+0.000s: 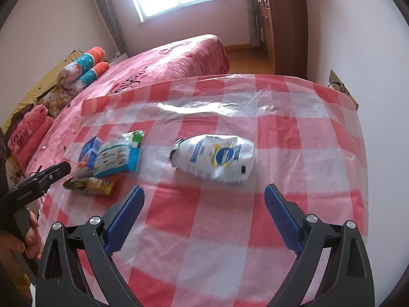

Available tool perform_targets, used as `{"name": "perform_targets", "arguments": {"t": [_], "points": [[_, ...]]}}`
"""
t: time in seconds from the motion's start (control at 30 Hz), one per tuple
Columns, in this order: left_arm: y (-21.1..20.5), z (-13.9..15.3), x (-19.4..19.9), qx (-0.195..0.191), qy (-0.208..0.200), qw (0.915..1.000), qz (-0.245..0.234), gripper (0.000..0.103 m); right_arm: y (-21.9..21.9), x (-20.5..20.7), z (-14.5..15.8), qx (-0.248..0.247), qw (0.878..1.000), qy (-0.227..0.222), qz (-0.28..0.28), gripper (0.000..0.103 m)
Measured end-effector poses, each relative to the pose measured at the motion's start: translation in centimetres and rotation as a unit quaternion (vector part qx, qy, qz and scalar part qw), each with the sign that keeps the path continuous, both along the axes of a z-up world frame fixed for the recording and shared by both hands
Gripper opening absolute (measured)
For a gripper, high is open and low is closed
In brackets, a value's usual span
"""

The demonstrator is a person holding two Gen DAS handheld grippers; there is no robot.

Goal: Collect trash
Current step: 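Move both open tools back over the remaining trash on the sheet, then grasp the blue Vinda tissue pack with the left tool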

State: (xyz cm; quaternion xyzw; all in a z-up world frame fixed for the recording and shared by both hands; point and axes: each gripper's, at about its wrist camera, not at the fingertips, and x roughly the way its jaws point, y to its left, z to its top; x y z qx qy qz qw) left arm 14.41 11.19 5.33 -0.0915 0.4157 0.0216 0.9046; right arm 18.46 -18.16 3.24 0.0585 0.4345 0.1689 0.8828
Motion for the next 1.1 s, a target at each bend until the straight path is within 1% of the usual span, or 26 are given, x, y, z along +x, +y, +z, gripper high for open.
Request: {"name": "perform_targets", "arguments": {"t": [0.1, 0.27, 0.33, 0.4, 0.5, 0.57, 0.67, 0.87, 0.97, 1.1], "points": [[0.2, -0.7, 1.6, 0.002, 0.008, 0.9999, 0.008, 0.084, 0.1, 1.8, -0.5, 0.0, 1.0, 0.01, 0.0, 0.094], [0.6, -1.4, 3.4, 0.003, 0.009, 0.9998, 0.017, 0.083, 0.2, 3.9, -1.2, 0.002, 1.0, 0.021, 0.0, 0.094], [0.8, -1.8, 4.0, 0.002, 0.012, 0.9997, 0.019, 0.08, 0.3, 4.6, -1.4, 0.0, 1.0, 0.024, 0.004, 0.094], [0.9, -2.2, 4.4, 0.004, 0.016, 0.9996, 0.023, 0.07, 0.4, 5.3, -1.8, -0.002, 1.0, 0.027, 0.009, 0.094], [1.2, -2.9, 4.8, -0.01, 0.019, 0.9994, 0.027, 0.062, 0.9, 5.9, -2.2, -0.006, 0.999, 0.033, 0.019, 0.095], [1.2, -3.0, 4.8, -0.01, 0.014, 0.9994, 0.03, 0.061, 1.3, 6.1, -2.3, -0.009, 0.999, 0.03, 0.029, 0.096], [1.1, -3.1, 4.7, -0.003, 0.005, 0.9996, 0.027, 0.06, 2.3, 6.0, -2.4, -0.024, 0.999, 0.024, 0.042, 0.096], [1.1, -3.2, 4.4, -0.002, -0.005, 0.9997, 0.024, 0.059, 3.8, 4.8, -2.4, -0.036, 0.997, 0.023, 0.069, 0.096], [1.2, -3.3, 4.3, -0.001, -0.01, 0.9997, 0.022, 0.058, 4.7, 3.8, -2.3, -0.029, 0.995, 0.027, 0.087, 0.096], [1.1, -3.3, 4.1, 0.002, -0.014, 0.9997, 0.019, 0.058, 6.3, 2.1, -2.0, -0.027, 0.991, 0.032, 0.126, 0.096]]}}
